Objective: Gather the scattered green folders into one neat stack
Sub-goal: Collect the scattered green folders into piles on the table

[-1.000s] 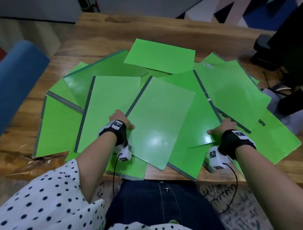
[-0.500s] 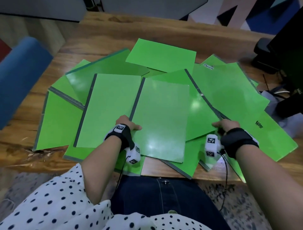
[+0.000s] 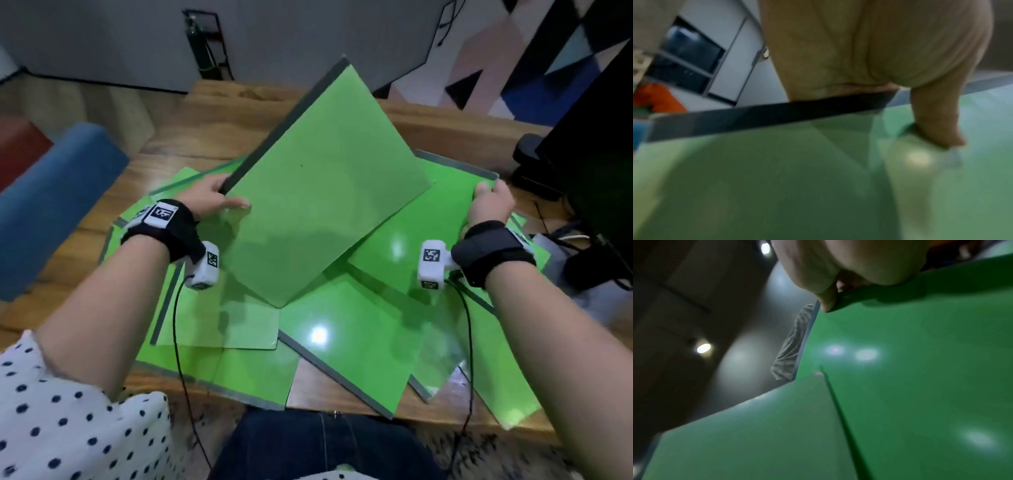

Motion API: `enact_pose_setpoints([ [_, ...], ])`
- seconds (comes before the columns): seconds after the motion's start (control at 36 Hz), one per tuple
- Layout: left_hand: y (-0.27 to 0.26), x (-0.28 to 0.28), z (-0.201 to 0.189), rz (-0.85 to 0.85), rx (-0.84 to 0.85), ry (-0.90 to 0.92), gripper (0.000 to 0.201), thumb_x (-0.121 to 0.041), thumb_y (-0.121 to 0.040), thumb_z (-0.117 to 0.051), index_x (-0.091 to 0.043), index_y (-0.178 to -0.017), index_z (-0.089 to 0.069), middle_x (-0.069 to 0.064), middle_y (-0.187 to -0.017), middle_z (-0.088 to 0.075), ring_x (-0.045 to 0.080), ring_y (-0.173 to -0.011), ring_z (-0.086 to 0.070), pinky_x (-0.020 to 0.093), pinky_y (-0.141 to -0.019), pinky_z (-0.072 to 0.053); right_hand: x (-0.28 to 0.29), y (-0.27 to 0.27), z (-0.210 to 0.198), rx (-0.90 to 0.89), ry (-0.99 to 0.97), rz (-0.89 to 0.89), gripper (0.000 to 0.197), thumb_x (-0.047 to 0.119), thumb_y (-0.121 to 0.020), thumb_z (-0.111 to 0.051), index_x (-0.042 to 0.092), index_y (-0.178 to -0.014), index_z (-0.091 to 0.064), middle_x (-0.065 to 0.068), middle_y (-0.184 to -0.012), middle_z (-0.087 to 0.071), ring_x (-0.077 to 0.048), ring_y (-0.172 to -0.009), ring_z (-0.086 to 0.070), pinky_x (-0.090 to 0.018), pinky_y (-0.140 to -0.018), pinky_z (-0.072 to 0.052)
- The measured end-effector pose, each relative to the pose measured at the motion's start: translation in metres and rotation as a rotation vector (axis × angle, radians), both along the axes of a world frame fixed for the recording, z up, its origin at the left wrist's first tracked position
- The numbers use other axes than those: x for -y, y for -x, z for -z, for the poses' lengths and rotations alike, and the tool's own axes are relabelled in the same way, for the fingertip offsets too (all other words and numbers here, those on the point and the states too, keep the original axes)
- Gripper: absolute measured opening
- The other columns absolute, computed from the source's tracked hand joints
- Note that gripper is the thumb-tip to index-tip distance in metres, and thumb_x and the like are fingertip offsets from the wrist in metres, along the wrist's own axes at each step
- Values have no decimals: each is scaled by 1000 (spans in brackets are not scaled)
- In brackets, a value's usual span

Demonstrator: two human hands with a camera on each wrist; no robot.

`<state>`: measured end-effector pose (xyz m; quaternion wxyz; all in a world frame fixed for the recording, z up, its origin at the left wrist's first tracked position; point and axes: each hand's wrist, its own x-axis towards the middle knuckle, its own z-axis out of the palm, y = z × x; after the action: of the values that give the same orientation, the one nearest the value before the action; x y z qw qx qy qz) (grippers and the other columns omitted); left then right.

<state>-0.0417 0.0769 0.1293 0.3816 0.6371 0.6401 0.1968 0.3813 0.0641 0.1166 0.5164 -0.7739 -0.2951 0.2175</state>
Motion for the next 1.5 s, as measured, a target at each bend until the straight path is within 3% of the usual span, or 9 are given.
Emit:
enact_pose_setpoints([
  [0.08, 5, -12, -12, 46, -50, -104, 17, -25, -83, -71, -24, -75, -56, -12, -55, -52, 4, -54, -44, 16, -49, -30, -11, 0, -22, 36, -92, -115, 29, 6, -95, -43, 2, -67, -44, -11, -70, -34, -16, -69, -35, -26, -59, -30],
  [0.22, 3, -26, -22, 142, -232, -198, 45, -31, -75, -75, -11, -115, -66, 7, -91, -57, 22, -82, -50, 30, -68, -35, -16, 12, -47, -54, -154, -340, 15, 21, -82, -53, 7, -79, -58, -6, -75, -39, -10, -66, -35, -26, -63, -30],
  [0.28, -6, -28, -26, 166, -296, -220, 51, -32, -75, -75, -19, -124, -63, 2, -106, -50, 21, -98, -48, 34, -85, -40, -17, 21, -53, -123, -168, -444, 20, 13, -89, -52, 2, -100, -64, -5, -86, -50, -12, -74, -44, -27, -70, -36],
  [0.36, -21, -29, -25, 291, -367, -204, 59, -33, -78, -73, -34, -133, -52, 6, -138, -43, 25, -124, -43, 46, -107, -36, -23, 33, -58, -148, -181, -519, 13, 11, -90, -51, 7, -84, -62, 0, -78, -52, -10, -68, -44, -26, -67, -37],
  [0.5, -46, -24, -19, 255, -368, -183, 48, -34, -81, -71, -19, -126, -62, 7, -107, -66, 20, -89, -56, 26, -72, -41, -32, 44, -57, -130, -191, -577, 31, 8, -90, -49, 20, -62, -41, 11, -58, -43, -9, -57, -38, -24, -58, -32],
  [0.67, -49, -22, -16, 182, -181, -203, 20, -27, -87, -66, -10, -85, -55, 1, -61, -40, 18, -56, -36, 26, -51, -23, -36, 44, -52, 169, -132, -430, 20, 18, -90, -47, 14, -100, -64, -2, -98, -61, -15, -92, -54, -32, -92, -44],
  [0.78, -29, -25, -10, 34, -12, -176, 20, -20, -88, -66, -14, -80, -49, 0, -64, -40, 13, -56, -34, 24, -52, -27, -28, 43, -40, 480, 35, -350, 45, 29, -94, -44, 15, -136, -42, -10, -139, -41, -26, -131, -35, -44, -109, -27],
  [1.11, 65, 34, 93, -464, -74, 251, 42, -23, -88, -66, 1, -120, -55, 12, -95, -59, 26, -84, -55, 33, -74, -43, 32, 68, 96, 637, 890, -863, 66, 40, -79, -71, 12, -133, -44, -13, -132, -52, -29, -118, -52, -47, -100, -44],
  [1.5, 106, 60, 145, -534, -324, 480, 77, -54, -78, -67, -16, -140, -44, 13, -137, -44, 31, -116, -52, 36, -102, -43, 52, 100, 143, 881, 1072, -763, 109, 68, -52, -77, 12, -136, -34, -15, -138, -41, -31, -130, -38, -48, -105, -37],
])
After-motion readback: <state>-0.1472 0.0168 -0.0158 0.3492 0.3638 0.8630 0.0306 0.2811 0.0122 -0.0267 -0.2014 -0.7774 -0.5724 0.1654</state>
